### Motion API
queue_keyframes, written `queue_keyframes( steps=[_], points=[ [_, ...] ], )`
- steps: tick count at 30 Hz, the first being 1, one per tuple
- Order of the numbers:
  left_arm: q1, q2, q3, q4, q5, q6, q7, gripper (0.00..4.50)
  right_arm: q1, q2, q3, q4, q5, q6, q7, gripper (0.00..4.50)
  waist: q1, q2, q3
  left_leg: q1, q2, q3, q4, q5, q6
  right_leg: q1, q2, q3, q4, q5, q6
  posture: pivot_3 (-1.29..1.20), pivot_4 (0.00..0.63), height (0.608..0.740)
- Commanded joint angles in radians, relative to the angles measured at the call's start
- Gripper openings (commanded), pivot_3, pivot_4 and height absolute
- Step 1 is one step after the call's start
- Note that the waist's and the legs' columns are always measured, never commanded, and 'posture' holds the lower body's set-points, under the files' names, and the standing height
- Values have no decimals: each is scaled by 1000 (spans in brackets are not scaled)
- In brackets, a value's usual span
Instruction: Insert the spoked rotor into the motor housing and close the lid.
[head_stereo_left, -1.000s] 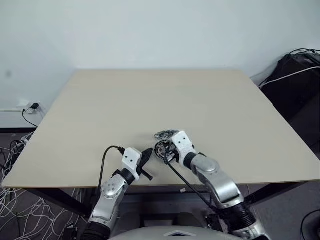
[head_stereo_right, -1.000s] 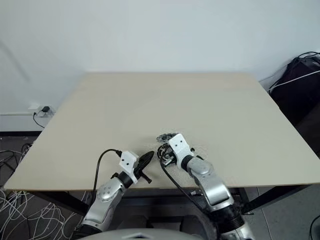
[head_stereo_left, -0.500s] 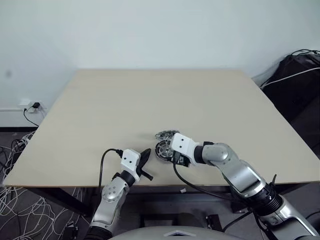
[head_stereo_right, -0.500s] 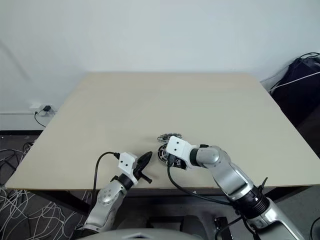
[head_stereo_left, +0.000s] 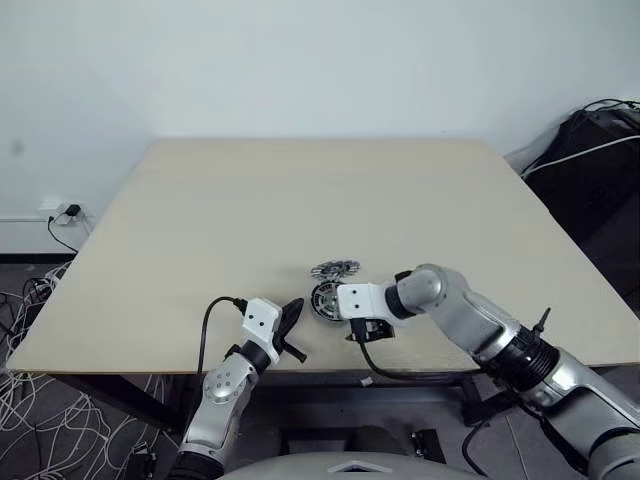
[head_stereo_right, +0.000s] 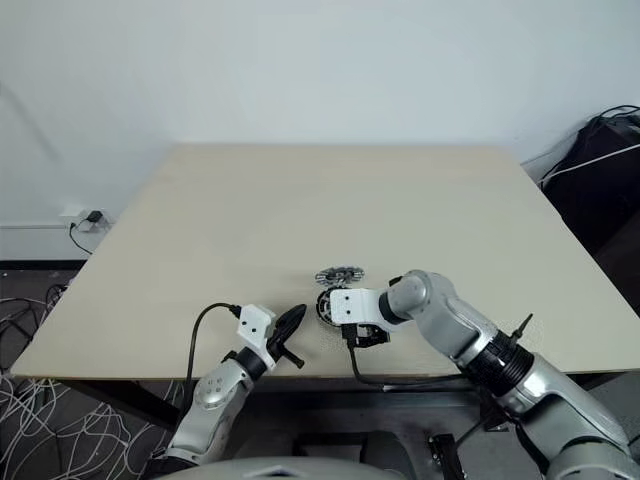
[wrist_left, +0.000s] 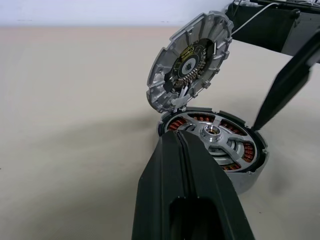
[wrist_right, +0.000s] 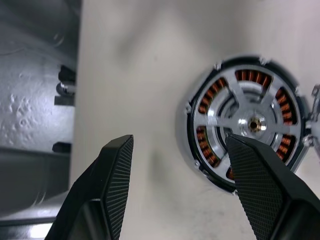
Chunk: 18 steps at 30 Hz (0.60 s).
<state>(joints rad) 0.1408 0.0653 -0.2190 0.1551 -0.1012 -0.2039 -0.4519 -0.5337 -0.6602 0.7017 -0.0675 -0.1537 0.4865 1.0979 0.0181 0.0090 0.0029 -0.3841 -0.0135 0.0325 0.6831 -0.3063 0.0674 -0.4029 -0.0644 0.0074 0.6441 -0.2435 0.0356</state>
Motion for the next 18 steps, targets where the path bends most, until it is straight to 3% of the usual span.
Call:
queue_keyframes(
  steps=[1, 12, 18],
  points=[
    [-14, -3, -4, -31, -12, -6, -10, 0, -32, 25, -3, 50, -29, -33, 12, 3158, 0, 0, 0, 0, 0, 0, 0, 0, 0, 0, 0, 0, 0, 0, 0, 0, 0, 740],
    [-12, -9, -8, -25, -14, -6, -16, 0, -55, 81, 33, 174, -98, -88, 74, 3158, -3, 0, -1, 0, -1, 0, 0, -1, -2, 0, 0, 0, 0, 1, -1, 0, 0, 740],
    [-4, -13, -11, -32, -17, 0, -11, 0, -50, 96, 21, 197, -127, -105, 76, 1311, -3, -1, -3, 3, -1, 0, 0, -1, -2, 3, 0, 0, 0, 1, -1, 0, 0, 740]
  ],
)
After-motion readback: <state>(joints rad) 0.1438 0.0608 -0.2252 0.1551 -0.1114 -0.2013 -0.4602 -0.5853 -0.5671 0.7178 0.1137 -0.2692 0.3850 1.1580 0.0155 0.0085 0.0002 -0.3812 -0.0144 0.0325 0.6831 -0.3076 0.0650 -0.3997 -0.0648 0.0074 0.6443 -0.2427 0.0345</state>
